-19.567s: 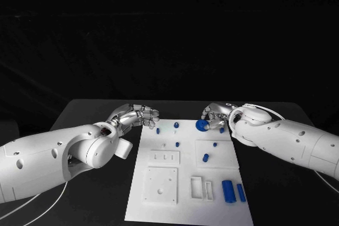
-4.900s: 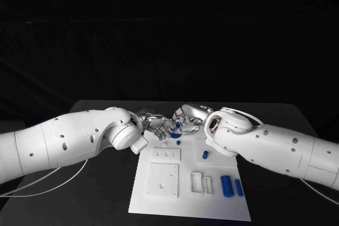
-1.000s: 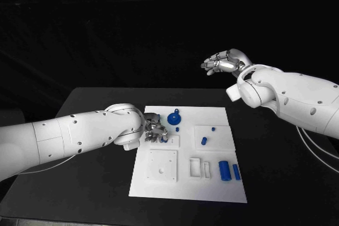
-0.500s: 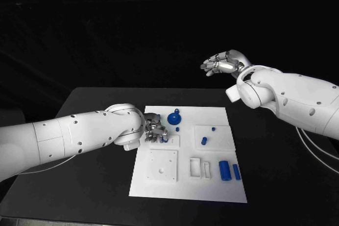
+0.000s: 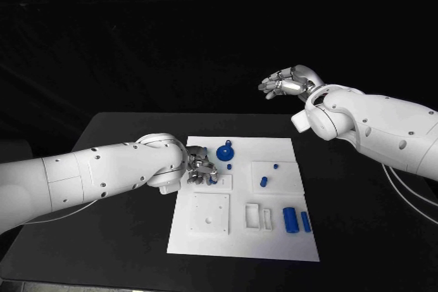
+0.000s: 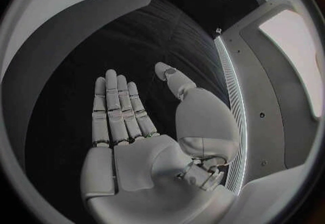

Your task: Assemble the parts on the task board

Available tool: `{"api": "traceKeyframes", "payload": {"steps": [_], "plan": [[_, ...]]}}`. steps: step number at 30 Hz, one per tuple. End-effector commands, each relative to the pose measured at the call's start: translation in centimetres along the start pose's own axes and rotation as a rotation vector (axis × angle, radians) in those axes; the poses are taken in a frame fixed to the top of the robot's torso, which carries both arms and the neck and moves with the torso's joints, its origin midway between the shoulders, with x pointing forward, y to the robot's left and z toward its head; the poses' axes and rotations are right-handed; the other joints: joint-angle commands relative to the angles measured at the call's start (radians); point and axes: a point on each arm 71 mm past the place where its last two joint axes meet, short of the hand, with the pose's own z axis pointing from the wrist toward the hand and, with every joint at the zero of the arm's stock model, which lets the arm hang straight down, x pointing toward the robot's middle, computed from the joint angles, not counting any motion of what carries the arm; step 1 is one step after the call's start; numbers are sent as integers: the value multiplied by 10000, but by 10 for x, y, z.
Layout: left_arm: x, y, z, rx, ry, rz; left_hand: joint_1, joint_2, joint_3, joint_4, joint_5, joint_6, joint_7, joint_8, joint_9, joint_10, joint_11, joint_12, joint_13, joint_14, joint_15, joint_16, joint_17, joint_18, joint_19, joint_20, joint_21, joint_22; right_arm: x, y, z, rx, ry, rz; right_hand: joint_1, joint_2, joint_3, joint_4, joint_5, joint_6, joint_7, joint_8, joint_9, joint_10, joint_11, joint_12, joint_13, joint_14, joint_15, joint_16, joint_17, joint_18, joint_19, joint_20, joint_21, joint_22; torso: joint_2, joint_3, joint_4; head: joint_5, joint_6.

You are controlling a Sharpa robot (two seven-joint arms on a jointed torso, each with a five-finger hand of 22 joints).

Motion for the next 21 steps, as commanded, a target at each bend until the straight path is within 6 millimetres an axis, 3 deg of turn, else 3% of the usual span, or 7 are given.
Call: {"api": "traceKeyframes", "payload": {"steps": [1,5,13,21], "plan": [[7,-3,1,169,440,282,-52,62,-5,95,-73,1543,-1046,17,3,-192,-230,80,-16,128,-218,81,-17,24,-78,-1304,44,44,2,1,0,-44,158,-121,111,7,6,-46,16,-72,281,45,-18,-6,91,-35,-13,-14,40,-49,10,-37,-77,-5,-37,9,3,0,-4,3,-15],[7,-3,1,156,462,297,-120,87,-10,205,-357,1603,-1066,-3,34,-202,-247,175,-31,131,-223,162,-39,32,-84,-1309,74,32,2,0,0,-43,170,-117,110,8,4,-45,16,-73,282,45,-20,-6,92,-34,-18,-15,41,-52,10,-37,-78,-2,-37,10,5,4,3,13,-22],[7,-2,0,138,447,383,-154,99,-6,263,-459,1675,-1080,-1,68,-193,-258,266,-36,144,-224,238,-48,38,-91,-1312,103,26,4,-1,0,-8,229,-108,114,11,-1,-48,60,-78,286,46,-31,-12,97,-32,-56,-21,47,-74,18,-32,-92,9,-44,16,4,2,2,23,-42],[6,-2,0,106,280,730,-63,129,76,199,-220,1735,-1101,-14,118,-210,-282,397,-48,151,-234,341,-69,58,-87,-1324,162,23,5,-2,0,1,258,-101,117,9,-7,-49,103,-78,287,49,-41,-13,100,-25,-91,-22,52,-90,26,-26,-103,20,-49,22,4,3,-2,31,-41]]}}
